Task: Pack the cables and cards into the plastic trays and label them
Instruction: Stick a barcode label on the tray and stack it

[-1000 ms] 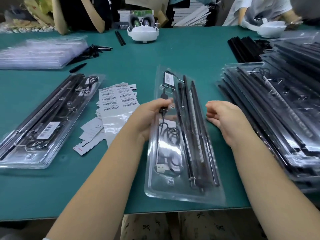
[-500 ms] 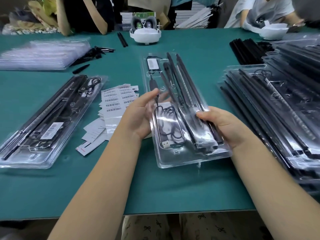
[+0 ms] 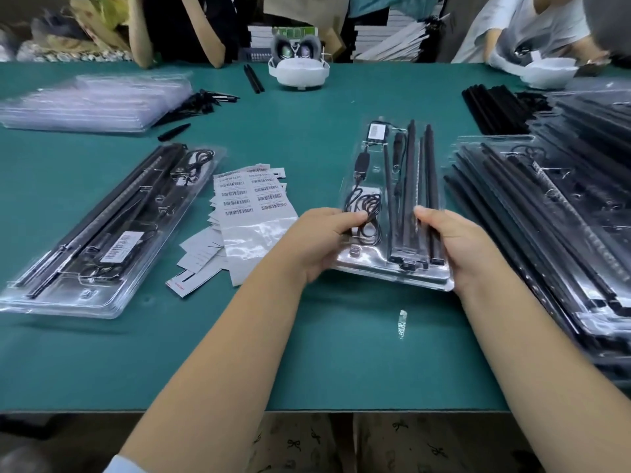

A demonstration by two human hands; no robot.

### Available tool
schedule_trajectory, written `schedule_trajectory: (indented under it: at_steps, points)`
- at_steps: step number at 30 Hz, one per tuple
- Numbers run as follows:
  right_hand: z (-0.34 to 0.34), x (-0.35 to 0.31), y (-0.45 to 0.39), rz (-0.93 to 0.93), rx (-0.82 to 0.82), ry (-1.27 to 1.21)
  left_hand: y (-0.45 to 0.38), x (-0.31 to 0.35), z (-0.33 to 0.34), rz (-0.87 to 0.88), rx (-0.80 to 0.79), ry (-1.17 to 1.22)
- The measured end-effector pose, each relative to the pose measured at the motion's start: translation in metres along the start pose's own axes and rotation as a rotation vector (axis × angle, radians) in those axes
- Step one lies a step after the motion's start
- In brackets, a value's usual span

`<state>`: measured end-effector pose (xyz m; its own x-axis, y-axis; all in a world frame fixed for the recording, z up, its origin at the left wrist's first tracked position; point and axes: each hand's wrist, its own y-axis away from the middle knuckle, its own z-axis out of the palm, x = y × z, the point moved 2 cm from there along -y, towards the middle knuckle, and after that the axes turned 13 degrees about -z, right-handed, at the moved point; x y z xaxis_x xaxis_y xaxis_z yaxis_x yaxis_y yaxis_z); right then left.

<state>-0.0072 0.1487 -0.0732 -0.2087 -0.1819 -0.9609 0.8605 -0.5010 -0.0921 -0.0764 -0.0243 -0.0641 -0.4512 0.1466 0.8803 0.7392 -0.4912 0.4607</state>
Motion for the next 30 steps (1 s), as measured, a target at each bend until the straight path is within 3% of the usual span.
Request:
schedule_trajectory:
  at_steps: [5,7,10,14,17,20,25,27,30]
  points:
    - [-0.001,0.000,0.001,0.029,0.004,0.051,-0.003,-0.002,0.002,0.092,0.179,-0.192]
    - [-0.002,-0.002,0.003,0.029,-0.034,0.038,-0.002,0.001,0.000,0.036,0.185,-0.188]
    - [-0.007,-0.004,0.007,0.104,-0.165,-0.115,0.000,0.009,-0.002,-0.008,-0.013,0.116]
    - [-0.009,-0.005,0.017,0.247,-0.442,-0.330,-0.001,0.013,-0.030,0.081,-0.236,0.659]
    - [-0.001,-0.007,0.022,0.313,-0.626,-0.346,-0.005,0.019,-0.057,0.153,-0.380,0.721]
    - [0.005,-0.008,0.026,0.409,-0.753,-0.372,-0.009,0.023,-0.081,0.217,-0.388,0.676]
    - [0.008,-0.013,0.021,0.358,-0.732,-0.394,0.007,0.050,-0.109,0.107,-0.399,0.588]
    - [0.007,-0.012,0.017,0.319,-0.613,-0.475,0.011,0.065,-0.117,0.091,-0.427,0.552]
    - [0.003,-0.010,0.010,0.302,-0.449,-0.720,0.023,0.070,-0.142,0.078,-0.337,0.617]
